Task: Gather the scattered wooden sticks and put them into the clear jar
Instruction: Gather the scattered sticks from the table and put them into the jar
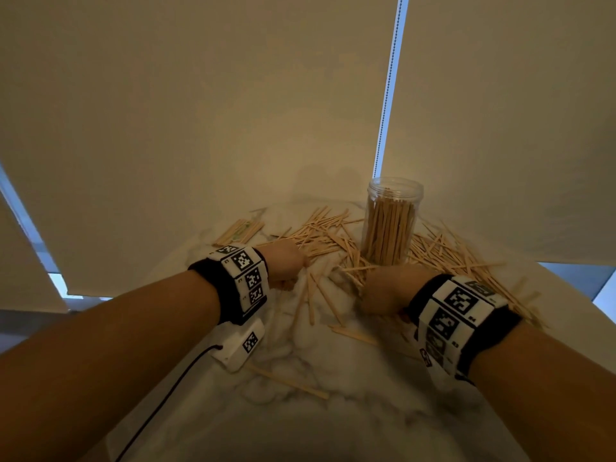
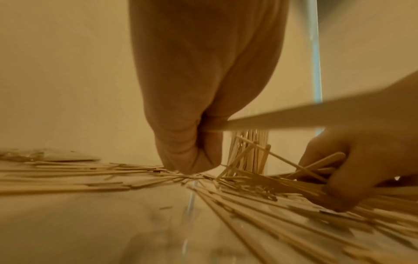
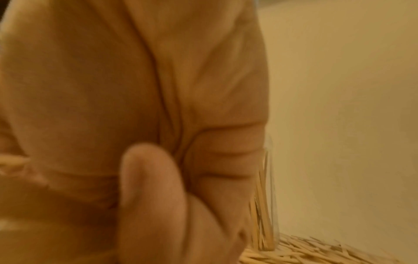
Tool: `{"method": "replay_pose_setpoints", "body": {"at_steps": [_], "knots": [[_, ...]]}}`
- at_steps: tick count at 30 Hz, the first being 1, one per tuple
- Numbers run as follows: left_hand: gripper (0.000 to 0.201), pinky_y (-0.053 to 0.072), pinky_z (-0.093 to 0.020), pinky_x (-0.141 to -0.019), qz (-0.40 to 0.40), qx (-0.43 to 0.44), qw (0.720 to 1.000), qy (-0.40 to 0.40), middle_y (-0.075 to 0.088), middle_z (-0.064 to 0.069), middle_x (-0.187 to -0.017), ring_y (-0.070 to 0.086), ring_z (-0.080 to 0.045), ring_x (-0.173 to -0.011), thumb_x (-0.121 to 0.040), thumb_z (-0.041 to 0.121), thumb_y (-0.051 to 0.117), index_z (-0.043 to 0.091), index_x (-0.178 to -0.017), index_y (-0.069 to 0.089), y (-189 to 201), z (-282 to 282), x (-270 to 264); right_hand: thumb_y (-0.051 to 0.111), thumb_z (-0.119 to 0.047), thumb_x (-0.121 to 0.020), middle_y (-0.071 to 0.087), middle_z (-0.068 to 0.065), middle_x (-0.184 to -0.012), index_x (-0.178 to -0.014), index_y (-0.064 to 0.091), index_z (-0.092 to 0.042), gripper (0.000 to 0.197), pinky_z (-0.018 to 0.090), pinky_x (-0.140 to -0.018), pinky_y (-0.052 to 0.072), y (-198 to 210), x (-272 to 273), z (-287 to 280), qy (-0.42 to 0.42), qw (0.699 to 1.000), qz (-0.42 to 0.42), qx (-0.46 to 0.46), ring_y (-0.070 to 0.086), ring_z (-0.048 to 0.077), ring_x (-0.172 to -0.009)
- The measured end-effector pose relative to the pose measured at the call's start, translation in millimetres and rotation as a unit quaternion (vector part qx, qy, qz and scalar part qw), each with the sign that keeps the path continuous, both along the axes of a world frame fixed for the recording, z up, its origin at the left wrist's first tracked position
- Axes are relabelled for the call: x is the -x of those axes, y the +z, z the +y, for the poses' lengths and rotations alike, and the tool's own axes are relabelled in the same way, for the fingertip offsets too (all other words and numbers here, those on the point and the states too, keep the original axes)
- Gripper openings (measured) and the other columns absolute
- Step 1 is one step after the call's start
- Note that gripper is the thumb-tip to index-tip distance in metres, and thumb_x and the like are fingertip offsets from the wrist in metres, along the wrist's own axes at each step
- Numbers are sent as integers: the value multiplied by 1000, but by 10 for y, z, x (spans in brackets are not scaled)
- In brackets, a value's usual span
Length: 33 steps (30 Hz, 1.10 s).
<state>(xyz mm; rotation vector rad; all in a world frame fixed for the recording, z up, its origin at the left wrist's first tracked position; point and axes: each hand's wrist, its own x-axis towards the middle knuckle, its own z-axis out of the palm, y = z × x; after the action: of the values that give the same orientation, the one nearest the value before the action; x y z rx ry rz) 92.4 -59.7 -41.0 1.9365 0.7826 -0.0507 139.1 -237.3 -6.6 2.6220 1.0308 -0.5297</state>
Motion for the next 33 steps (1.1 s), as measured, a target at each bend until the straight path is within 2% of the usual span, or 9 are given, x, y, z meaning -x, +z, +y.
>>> {"method": "replay_pose_setpoints", "body": {"at_steps": [3,7,10,14,17,20,23,27,33], "knots": [[23,27,-25,-44,-46,52,997,43,34,-3,-65,29,-15,-50,-108,16,34,9,-96,52,53,-40,14,46,-33,-102,44,-3,-70,-89,54,-14,25,20,-51,36,22,-89,-53,-29,997,32,-57,38,10,-55],[36,26,-24,-45,-98,98,989,53,29,-1,-64,25,-14,-51,-108,45,29,12,-108,46,111,-160,-18,40,-21,-101,61,5,-65,-71,58,-10,36,32,-61,56,151,-172,-112,-26,988,55,-139,54,15,-50],[49,31,-25,-48,-119,96,988,39,36,-2,-71,30,-14,-55,-101,63,31,19,-89,49,158,-282,-73,39,-20,-101,67,10,-73,-84,64,0,36,25,-55,50,220,-196,-122,-25,977,66,-201,59,19,-57],[70,32,-27,-56,-169,106,980,-2,41,-4,-83,31,-15,-62,-78,88,32,23,-93,54,257,-415,-151,40,-24,-101,59,6,-81,-101,60,-6,27,22,-50,45,221,-198,-40,-54,950,79,-296,52,12,-56],[109,40,-28,-59,-212,38,976,-43,51,-2,-85,41,-16,-66,-54,103,31,11,-105,61,276,-444,-196,39,-22,-102,63,9,-79,-91,61,-5,29,24,-55,49,254,-160,8,-33,936,103,-335,56,15,-58],[76,38,-28,-49,-281,14,955,-95,45,3,-58,43,-11,-48,-72,90,48,14,-69,55,280,-423,-214,38,-14,-102,66,14,-77,-104,66,0,31,31,-62,54,267,-99,92,18,931,124,-343,62,23,-60],[56,60,-44,-64,-291,43,954,-54,66,-13,-79,68,-20,-69,-86,69,61,12,-90,56,295,-355,-268,41,-9,-99,62,7,-72,-108,65,4,29,28,-57,51,274,-119,203,35,925,112,-361,55,13,-55],[26,57,-52,-91,-331,46,942,23,70,-6,-106,69,-25,-99,-99,53,51,29,-101,59,273,-227,-369,45,-9,-100,64,9,-87,-100,65,-3,22,33,-70,54,337,-150,330,83,915,94,-383,65,20,-74],[18,59,-56,-81,-372,76,923,70,68,-2,-100,69,-29,-93,-101,42,50,29,-105,62,308,-83,-509,60,-26,-97,73,3,-73,-80,65,-13,22,32,-68,59,371,-375,439,39,893,102,-436,73,11,-62]]}}
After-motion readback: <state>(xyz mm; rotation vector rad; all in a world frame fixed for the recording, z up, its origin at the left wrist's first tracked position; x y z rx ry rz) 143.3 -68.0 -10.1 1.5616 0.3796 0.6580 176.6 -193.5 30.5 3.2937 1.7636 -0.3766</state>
